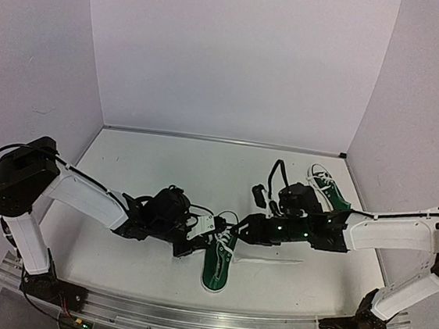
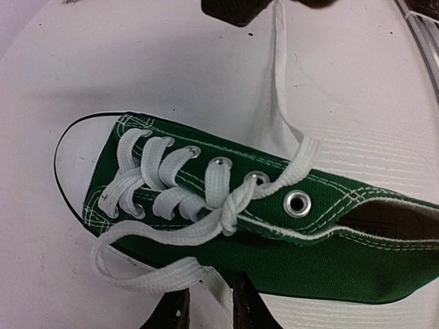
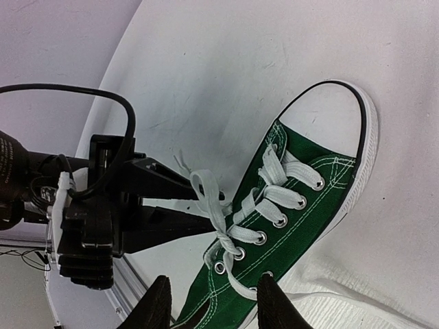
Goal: Tie the shoes
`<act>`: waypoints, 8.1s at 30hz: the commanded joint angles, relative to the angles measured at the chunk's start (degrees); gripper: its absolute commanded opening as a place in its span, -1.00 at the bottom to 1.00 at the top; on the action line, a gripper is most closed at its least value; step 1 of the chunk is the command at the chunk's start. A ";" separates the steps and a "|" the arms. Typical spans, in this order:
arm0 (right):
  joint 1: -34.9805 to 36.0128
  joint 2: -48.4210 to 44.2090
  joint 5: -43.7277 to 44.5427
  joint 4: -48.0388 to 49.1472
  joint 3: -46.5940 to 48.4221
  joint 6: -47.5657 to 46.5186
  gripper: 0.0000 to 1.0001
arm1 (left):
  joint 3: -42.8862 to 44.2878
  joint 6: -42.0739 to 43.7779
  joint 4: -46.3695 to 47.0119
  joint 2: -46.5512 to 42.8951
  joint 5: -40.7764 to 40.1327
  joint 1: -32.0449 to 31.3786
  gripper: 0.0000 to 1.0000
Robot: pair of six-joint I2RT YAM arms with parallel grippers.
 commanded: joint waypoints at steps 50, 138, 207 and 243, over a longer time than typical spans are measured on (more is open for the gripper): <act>0.33 10.31 -8.06 6.34 9.17 -1.61 -0.12 | 1.02 4.63 2.08 -6.77 3.43 -0.27 -1.00; 0.33 -10.30 22.98 -34.97 -5.23 20.43 0.21 | 1.81 -2.78 12.35 -1.89 8.15 0.47 -1.00; -5.27 1.66 30.55 -30.90 1.41 23.47 -0.90 | 8.59 20.81 -5.45 0.37 5.44 -5.11 -1.00; -7.24 20.17 27.53 -29.13 9.04 18.33 0.23 | 9.01 20.26 -4.58 1.10 6.27 -5.10 -1.00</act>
